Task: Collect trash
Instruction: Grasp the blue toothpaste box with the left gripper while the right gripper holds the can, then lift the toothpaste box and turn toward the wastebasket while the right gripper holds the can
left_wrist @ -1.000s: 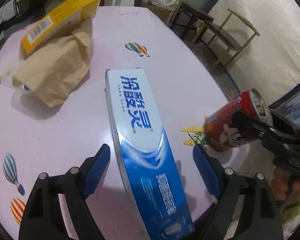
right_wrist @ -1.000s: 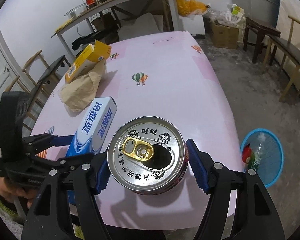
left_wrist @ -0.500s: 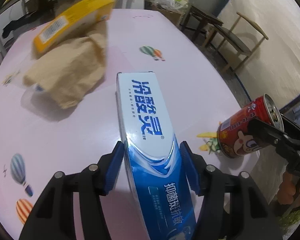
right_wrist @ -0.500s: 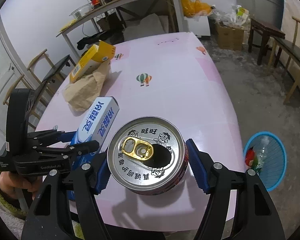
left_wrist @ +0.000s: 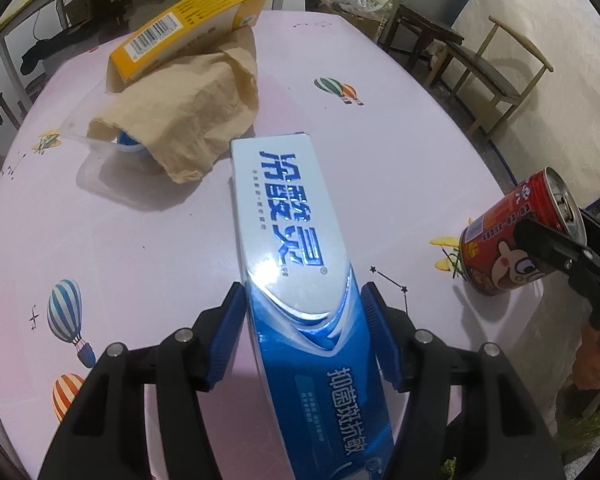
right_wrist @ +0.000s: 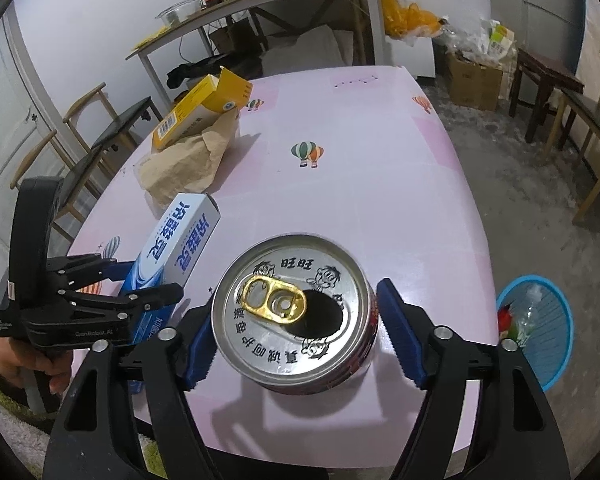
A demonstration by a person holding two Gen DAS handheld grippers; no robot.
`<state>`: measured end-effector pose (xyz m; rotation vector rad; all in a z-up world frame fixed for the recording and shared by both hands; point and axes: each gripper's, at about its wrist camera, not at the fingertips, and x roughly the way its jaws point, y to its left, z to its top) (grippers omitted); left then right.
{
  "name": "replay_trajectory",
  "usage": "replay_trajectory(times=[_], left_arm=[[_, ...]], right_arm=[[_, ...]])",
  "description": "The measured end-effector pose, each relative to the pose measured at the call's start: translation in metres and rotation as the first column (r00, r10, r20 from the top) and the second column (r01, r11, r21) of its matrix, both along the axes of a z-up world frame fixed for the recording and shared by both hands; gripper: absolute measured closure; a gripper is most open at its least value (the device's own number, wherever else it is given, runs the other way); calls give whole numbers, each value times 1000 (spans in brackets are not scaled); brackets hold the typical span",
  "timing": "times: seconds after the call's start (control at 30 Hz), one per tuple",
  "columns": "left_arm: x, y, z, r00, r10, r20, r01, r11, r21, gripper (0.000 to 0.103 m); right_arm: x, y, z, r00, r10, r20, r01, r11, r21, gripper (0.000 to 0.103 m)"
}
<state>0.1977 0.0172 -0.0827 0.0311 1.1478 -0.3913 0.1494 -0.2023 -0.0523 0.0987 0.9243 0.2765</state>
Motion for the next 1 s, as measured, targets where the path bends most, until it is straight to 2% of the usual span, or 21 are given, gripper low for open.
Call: replay_trajectory(times=[0.17,0.23,1.0], left_arm=[[1,3,-1,1000,2,-1,-2,1000,-8,45],[0,4,0,1000,5,0,-5,1000,-10,46],[-13,2,18,996,-5,94,4,1000,16,50]], right_arm=[[-1,1,-1,1000,-5,-1,5,1000,1,31],[-1,0,-1,1000,-9,-1,9,1000,1,37],[-2,-1,1,1000,-19,-3,19,1000,14,38]])
